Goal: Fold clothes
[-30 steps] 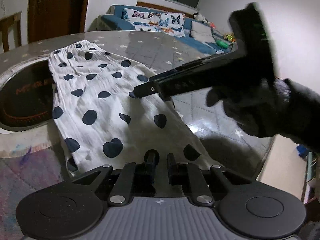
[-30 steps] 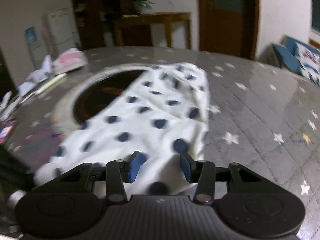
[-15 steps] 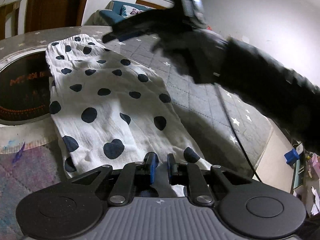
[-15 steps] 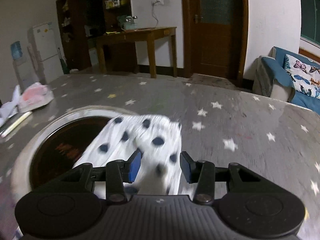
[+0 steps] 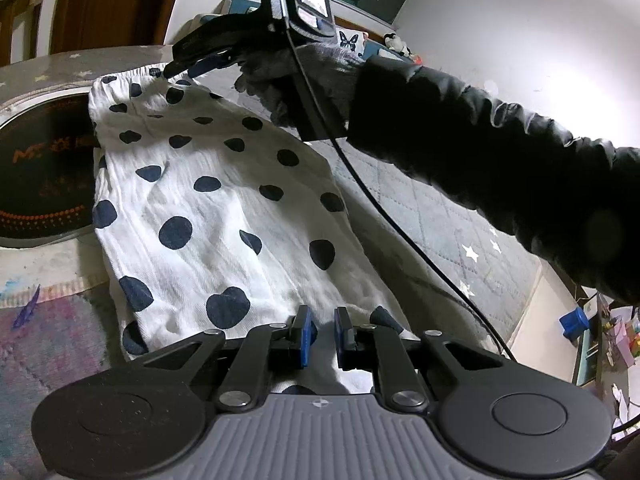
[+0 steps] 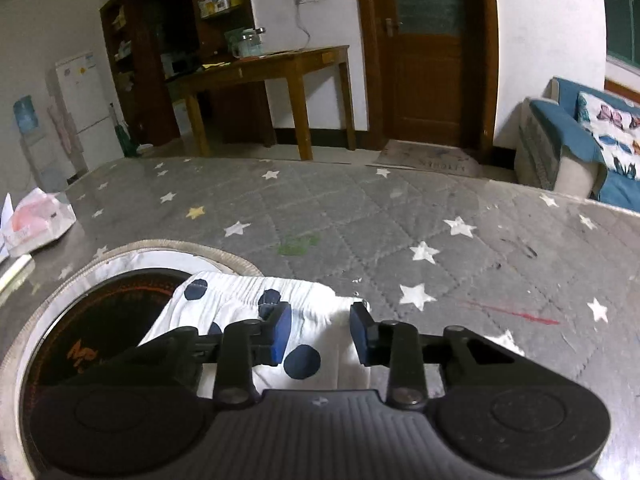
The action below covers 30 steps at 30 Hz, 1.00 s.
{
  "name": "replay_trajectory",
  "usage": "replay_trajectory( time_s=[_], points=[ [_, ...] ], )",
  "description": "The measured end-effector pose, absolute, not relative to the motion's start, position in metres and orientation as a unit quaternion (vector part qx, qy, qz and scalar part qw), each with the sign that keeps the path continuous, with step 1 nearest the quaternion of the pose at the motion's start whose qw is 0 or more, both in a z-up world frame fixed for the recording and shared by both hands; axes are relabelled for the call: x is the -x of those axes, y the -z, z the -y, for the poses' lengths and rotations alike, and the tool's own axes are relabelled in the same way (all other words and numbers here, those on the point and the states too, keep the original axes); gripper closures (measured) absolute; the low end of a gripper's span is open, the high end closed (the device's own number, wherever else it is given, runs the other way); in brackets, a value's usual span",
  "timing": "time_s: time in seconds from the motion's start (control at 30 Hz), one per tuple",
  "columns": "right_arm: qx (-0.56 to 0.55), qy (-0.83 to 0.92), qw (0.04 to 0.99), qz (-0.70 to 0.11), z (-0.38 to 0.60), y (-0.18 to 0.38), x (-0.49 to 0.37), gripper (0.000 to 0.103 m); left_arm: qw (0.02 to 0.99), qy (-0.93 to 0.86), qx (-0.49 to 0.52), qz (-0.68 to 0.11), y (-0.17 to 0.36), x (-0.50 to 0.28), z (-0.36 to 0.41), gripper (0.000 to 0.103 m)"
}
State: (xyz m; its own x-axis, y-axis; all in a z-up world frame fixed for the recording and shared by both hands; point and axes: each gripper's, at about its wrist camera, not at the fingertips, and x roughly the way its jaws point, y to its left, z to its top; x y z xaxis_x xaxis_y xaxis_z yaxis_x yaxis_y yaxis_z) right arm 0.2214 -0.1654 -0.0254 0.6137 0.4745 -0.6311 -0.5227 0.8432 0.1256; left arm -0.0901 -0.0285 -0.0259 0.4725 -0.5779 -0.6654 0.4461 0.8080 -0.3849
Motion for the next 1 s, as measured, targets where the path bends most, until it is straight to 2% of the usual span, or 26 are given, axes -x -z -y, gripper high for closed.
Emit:
replay_trajectory(
  time_s=[0.17,0.27,0.43,0.63,0.87,1.0],
  points=[
    [0.045,-0.278,0.897,-0.341,0.157,0.026,-0.222,0.091,0.856,0.300,0.080,-0.414,0.026,0.092,0.028,0.089],
    [0.040,-0.269,0.904,-0.329,0.158,0.017,-0.220,0.096,0.856,0.299,0.080,-0.414,0.026,0.093,0.027,0.089],
    [0.036,-0.256,0.917,-0.303,0.168,-0.003,-0.221,0.097,0.858,0.297,0.077,-0.412,0.026,0.095,0.029,0.089],
    [0.059,-0.234,0.910,-0.336,0.171,0.016,-0.234,0.091,0.858,0.296,0.077,-0.412,0.024,0.096,0.028,0.089],
    [0.083,-0.261,0.916,-0.292,0.173,-0.007,-0.197,0.084,0.859,0.295,0.075,-0.411,0.021,0.097,0.028,0.089],
    [0.089,-0.306,0.895,-0.311,0.163,-0.003,-0.187,0.084,0.860,0.293,0.076,-0.410,0.021,0.097,0.029,0.089]
  ],
)
